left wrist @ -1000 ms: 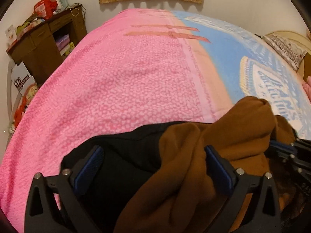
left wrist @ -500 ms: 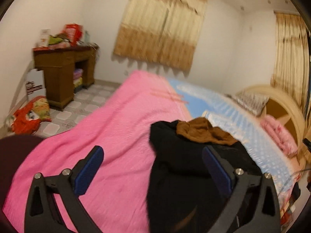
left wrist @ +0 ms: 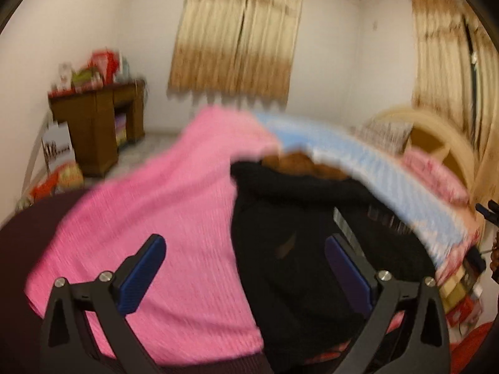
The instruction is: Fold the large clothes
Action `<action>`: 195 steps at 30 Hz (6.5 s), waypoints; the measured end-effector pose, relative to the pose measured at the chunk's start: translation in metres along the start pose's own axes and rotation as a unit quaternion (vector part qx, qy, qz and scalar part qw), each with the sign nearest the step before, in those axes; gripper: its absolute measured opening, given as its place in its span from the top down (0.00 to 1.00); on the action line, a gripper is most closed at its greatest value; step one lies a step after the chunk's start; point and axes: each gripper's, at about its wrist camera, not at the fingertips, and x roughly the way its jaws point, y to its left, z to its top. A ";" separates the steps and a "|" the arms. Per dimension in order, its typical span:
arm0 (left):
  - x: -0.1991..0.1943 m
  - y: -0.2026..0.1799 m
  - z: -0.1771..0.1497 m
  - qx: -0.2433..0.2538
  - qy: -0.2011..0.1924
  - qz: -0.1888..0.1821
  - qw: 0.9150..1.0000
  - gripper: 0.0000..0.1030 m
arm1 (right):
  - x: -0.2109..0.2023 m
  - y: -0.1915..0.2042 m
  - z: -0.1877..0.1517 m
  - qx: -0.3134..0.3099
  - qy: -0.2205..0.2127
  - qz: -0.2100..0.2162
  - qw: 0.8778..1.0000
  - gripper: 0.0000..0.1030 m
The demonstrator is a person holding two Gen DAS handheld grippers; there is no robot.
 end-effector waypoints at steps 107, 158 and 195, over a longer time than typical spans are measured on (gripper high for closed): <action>0.016 -0.074 -0.096 -0.045 0.147 -0.150 0.977 0.08 | 0.092 -0.026 -0.135 0.124 0.206 0.028 0.970 0.48; -0.001 -0.027 -0.029 -0.005 0.051 -0.059 0.997 0.05 | 0.244 -0.082 -0.047 0.298 0.125 0.139 0.936 0.89; 0.122 -0.037 -0.002 -0.051 0.149 -0.136 0.978 0.73 | 0.236 -0.069 -0.021 0.299 0.121 0.160 0.933 0.51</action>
